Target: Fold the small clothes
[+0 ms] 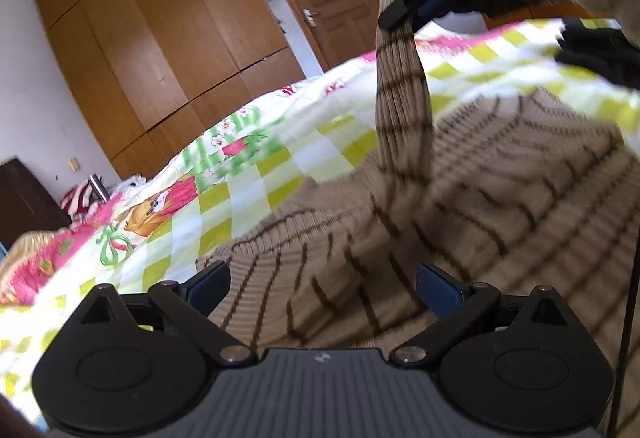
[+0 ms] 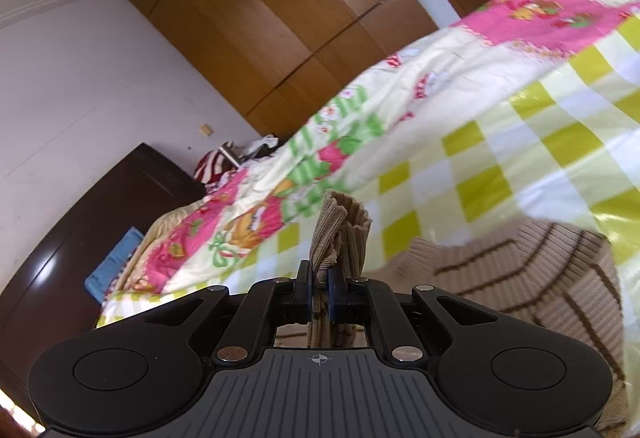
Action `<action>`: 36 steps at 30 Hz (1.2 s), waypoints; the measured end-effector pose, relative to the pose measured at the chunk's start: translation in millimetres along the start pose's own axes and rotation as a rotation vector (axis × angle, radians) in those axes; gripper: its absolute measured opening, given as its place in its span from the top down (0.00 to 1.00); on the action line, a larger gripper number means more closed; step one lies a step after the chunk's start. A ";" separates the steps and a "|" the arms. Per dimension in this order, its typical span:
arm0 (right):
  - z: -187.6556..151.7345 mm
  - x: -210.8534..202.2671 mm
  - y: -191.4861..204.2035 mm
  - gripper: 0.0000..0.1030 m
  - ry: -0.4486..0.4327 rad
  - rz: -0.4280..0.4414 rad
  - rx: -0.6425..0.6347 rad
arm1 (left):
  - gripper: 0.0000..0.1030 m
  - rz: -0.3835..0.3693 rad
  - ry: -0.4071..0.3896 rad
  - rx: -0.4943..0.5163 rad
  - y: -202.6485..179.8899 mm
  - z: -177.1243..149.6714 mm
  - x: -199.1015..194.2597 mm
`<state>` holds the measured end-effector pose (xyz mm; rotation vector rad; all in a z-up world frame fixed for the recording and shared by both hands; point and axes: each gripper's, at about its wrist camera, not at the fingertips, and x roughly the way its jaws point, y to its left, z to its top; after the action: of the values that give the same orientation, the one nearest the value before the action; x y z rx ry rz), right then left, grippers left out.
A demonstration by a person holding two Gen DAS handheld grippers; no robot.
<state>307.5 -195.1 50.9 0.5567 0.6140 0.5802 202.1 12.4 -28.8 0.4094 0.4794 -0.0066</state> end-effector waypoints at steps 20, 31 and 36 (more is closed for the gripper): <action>-100.9 57.1 155.0 0.88 0.403 0.355 -0.352 | 0.05 0.021 -0.005 -0.555 117.0 -53.8 -4.2; -134.6 53.3 96.6 0.81 0.325 -0.059 -0.755 | 0.49 -0.059 0.009 -0.840 180.4 -79.3 11.8; -171.4 91.2 114.9 0.71 0.338 -0.026 -0.990 | 0.54 -0.054 -0.008 -0.844 207.7 -78.5 10.1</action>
<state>217.4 -3.6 -27.5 -0.4885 0.5658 0.8710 197.0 234.4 -17.5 -0.4309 0.4430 0.1379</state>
